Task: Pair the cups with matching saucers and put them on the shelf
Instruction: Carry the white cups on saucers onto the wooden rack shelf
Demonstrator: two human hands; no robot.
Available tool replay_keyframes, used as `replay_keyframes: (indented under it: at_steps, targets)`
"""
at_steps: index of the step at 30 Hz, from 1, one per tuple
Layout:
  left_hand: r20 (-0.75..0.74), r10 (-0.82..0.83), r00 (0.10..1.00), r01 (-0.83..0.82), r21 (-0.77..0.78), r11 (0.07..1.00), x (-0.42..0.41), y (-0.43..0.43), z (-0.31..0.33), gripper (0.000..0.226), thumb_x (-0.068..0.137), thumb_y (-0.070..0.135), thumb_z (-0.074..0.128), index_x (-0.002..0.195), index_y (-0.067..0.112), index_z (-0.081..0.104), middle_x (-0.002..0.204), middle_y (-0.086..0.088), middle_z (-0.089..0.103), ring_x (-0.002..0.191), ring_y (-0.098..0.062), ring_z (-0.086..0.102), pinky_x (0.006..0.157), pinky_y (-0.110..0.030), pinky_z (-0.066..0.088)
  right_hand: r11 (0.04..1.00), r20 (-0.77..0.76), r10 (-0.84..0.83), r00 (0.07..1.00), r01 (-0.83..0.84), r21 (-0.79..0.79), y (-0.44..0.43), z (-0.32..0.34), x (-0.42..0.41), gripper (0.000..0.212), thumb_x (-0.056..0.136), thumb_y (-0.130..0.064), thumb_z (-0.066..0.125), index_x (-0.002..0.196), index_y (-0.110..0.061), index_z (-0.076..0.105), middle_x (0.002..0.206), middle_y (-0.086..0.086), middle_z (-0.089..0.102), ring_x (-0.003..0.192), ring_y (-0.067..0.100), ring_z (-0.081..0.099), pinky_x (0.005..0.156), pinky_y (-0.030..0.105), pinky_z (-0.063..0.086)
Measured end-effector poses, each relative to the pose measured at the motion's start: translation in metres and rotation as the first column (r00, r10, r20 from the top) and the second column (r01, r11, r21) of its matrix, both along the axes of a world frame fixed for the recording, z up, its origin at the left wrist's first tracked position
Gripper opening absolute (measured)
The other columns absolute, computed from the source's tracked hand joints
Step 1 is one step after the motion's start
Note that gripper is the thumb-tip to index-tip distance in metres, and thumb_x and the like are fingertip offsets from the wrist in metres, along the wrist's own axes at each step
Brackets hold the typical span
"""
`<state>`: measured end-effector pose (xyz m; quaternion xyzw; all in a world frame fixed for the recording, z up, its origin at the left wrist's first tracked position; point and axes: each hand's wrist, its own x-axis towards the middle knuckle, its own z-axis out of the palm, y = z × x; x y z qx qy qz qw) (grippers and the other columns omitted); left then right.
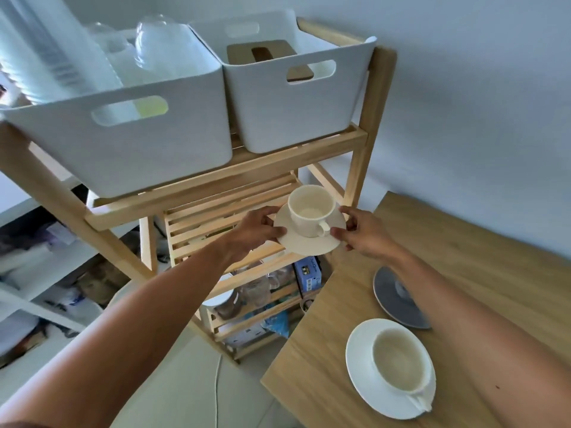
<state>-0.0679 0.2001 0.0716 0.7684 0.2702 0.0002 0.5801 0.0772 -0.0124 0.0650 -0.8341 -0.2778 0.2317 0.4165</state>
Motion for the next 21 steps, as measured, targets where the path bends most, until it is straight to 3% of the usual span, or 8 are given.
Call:
replay_keyframes:
  at_steps: [2, 7, 12, 14, 18, 20, 21]
  targets:
    - [-0.009, 0.038, 0.999, -0.038, -0.002, 0.999, -0.004, 0.015, -0.018, 0.06, 0.079, 0.005, 0.075, 0.134, 0.016, 0.054, 0.082, -0.01, 0.058, 0.067, -0.014, 0.063, 0.06, -0.029, 0.04, 0.998, 0.007, 0.039, 0.999, -0.039, -0.039, 0.019, -0.013, 0.0, 0.066, 0.089, -0.027, 0.071, 0.147, -0.018, 0.041, 0.083, -0.001, 0.068, 0.064, 0.013, 0.069, 0.065, 0.025, 0.056]
    - [-0.006, 0.1, 0.995, -0.1, 0.012, 0.995, -0.005, 0.039, -0.066, 0.056, 0.082, -0.004, 0.07, 0.131, 0.018, 0.055, 0.074, -0.009, 0.056, 0.064, -0.016, 0.059, 0.045, -0.01, 0.041, 0.997, -0.067, 0.049, 0.997, -0.052, -0.05, 0.058, -0.06, 0.008, 0.07, 0.085, -0.025, 0.075, 0.147, -0.021, 0.043, 0.103, 0.004, 0.071, 0.064, 0.004, 0.056, 0.064, 0.025, 0.046]
    - [-0.023, 0.131, 0.991, -0.129, 0.066, 0.989, 0.006, 0.062, -0.108, 0.058, 0.081, -0.004, 0.071, 0.134, 0.011, 0.056, 0.09, -0.021, 0.059, 0.065, -0.018, 0.061, 0.043, -0.009, 0.04, 0.993, -0.049, 0.056, 0.997, -0.061, -0.1, 0.085, -0.096, 0.023, 0.068, 0.087, -0.022, 0.074, 0.147, -0.021, 0.043, 0.114, 0.005, 0.068, 0.06, 0.001, 0.049, 0.05, 0.014, 0.041]
    - [-0.016, 0.138, 0.99, -0.136, 0.069, 0.988, 0.016, 0.073, -0.119, 0.058, 0.08, -0.003, 0.072, 0.134, 0.013, 0.057, 0.087, -0.017, 0.06, 0.063, -0.017, 0.062, 0.051, -0.015, 0.046, 0.993, -0.045, 0.055, 0.997, -0.06, -0.101, 0.096, -0.103, 0.032, 0.065, 0.087, -0.021, 0.074, 0.145, -0.023, 0.045, 0.112, 0.002, 0.068, 0.063, 0.006, 0.056, 0.049, 0.017, 0.046]
    - [-0.019, 0.166, 0.986, -0.161, 0.143, 0.976, 0.041, 0.1, -0.135, 0.055, 0.077, 0.013, 0.078, 0.129, 0.022, 0.062, 0.085, -0.01, 0.068, 0.08, -0.026, 0.066, 0.086, -0.039, 0.053, 0.991, 0.008, 0.086, 0.996, -0.085, -0.106, 0.121, -0.113, 0.057, 0.056, 0.086, -0.023, 0.074, 0.139, -0.024, 0.053, 0.098, 0.0, 0.068, 0.068, 0.015, 0.061, 0.062, 0.027, 0.05]
    - [-0.003, 0.178, 0.984, -0.176, 0.144, 0.974, 0.056, 0.111, -0.14, 0.051, 0.078, 0.015, 0.078, 0.127, 0.022, 0.062, 0.086, -0.009, 0.069, 0.084, -0.027, 0.065, 0.084, -0.032, 0.055, 0.99, 0.041, 0.086, 0.995, -0.081, -0.112, 0.135, -0.117, 0.072, 0.056, 0.085, -0.027, 0.075, 0.137, -0.026, 0.056, 0.104, -0.001, 0.067, 0.083, 0.015, 0.061, 0.071, 0.028, 0.048]
    - [0.003, 0.183, 0.983, -0.181, 0.147, 0.972, 0.063, 0.117, -0.141, 0.05, 0.08, 0.014, 0.076, 0.128, 0.022, 0.061, 0.082, -0.006, 0.065, 0.078, -0.022, 0.062, 0.073, -0.022, 0.055, 0.991, 0.055, 0.084, 0.995, -0.077, -0.113, 0.142, -0.119, 0.079, 0.054, 0.084, -0.029, 0.075, 0.135, -0.026, 0.057, 0.107, -0.001, 0.068, 0.086, 0.014, 0.061, 0.071, 0.026, 0.047]
